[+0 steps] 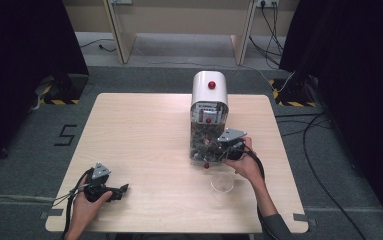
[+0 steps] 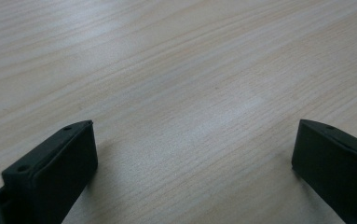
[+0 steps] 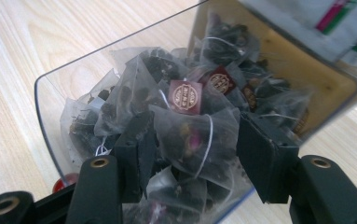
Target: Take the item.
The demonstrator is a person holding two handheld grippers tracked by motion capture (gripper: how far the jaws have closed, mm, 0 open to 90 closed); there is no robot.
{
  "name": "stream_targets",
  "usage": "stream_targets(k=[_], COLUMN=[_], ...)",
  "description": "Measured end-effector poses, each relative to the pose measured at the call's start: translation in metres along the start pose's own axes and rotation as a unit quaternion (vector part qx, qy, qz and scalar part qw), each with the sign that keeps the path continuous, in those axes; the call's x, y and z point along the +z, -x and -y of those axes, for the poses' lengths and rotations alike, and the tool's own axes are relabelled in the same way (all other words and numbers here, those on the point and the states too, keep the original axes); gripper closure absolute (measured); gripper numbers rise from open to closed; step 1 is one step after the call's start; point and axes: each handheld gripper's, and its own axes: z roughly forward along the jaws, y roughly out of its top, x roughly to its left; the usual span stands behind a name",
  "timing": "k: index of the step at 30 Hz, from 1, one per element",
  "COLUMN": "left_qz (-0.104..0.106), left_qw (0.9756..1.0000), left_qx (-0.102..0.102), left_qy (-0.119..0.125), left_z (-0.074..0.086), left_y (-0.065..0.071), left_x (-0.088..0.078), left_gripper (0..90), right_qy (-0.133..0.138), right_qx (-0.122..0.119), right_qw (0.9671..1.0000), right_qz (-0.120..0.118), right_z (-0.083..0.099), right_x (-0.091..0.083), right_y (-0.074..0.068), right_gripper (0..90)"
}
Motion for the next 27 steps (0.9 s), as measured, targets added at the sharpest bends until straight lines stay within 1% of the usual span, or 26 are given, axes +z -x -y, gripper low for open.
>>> stream_targets(k=[2,6,7,8,10,11,12,14,15,16,17,19,21,23,27], left_qz=[0.000,0.000,0.000,0.000,0.000,0.000,0.000,0.000,0.000,0.000,0.000,0.000,0.000,0.000,0.000], left_qw=[1.0000,1.0000,1.0000,1.0000,1.0000,1.0000,1.0000,1.0000,1.0000,1.0000,1.0000,1.0000,1.0000,1.0000,1.0000], left_qx=[0.000,0.000,0.000,0.000,0.000,0.000,0.000,0.000,0.000,0.000,0.000,0.000,0.000,0.000,0.000], left_qy=[0.000,0.000,0.000,0.000,0.000,0.000,0.000,0.000,0.000,0.000,0.000,0.000,0.000,0.000,0.000], left_z=[0.000,0.000,0.000,0.000,0.000,0.000,0.000,0.000,0.000,0.000,0.000,0.000,0.000,0.000,0.000], left_y=[0.000,0.000,0.000,0.000,0.000,0.000,0.000,0.000,0.000,0.000,0.000,0.000,0.000,0.000,0.000], left_x=[0.000,0.000,0.000,0.000,0.000,0.000,0.000,0.000,0.000,0.000,0.000,0.000,0.000,0.000,0.000], left_gripper=[0.0,0.0,0.0,0.0,0.0,0.0,0.0,0.0,0.0,0.0,0.0,0.0,0.0,0.0,0.0], right_qy=[-0.011,-0.014,-0.018,-0.023,-0.026,-0.025,-0.025,-0.025,-0.023,-0.021,-0.019,-0.011,-0.006,0.006,0.032], right_qx=[0.003,0.004,0.007,0.004,0.004,0.006,0.008,0.003,0.004,0.007,0.007,0.015,0.014,0.022,0.027], right_qw=[0.9999,0.9999,0.9998,0.9997,0.9997,0.9997,0.9996,0.9997,0.9997,0.9997,0.9998,0.9998,0.9999,0.9997,0.9991], right_qz=[0.002,-0.001,-0.001,0.001,-0.001,0.000,-0.004,-0.003,-0.004,-0.003,-0.001,0.002,0.005,0.005,0.007], right_z=[-0.001,-0.001,-0.001,0.000,0.001,0.001,0.002,0.002,0.001,0.001,0.001,0.000,-0.001,-0.002,-0.006], right_x=[0.004,0.007,0.008,0.010,0.011,0.011,0.011,0.010,0.008,0.007,0.007,0.004,0.002,-0.002,-0.014], right_y=[0.002,0.002,0.002,0.002,0.002,0.002,0.003,0.003,0.003,0.003,0.003,0.003,0.003,0.003,0.003], right_gripper=[47.3,47.3,47.4,48.9,54.7,59.0,62.2,69.5,72.4,73.5,74.1,75.4,76.2,76.3,76.7])
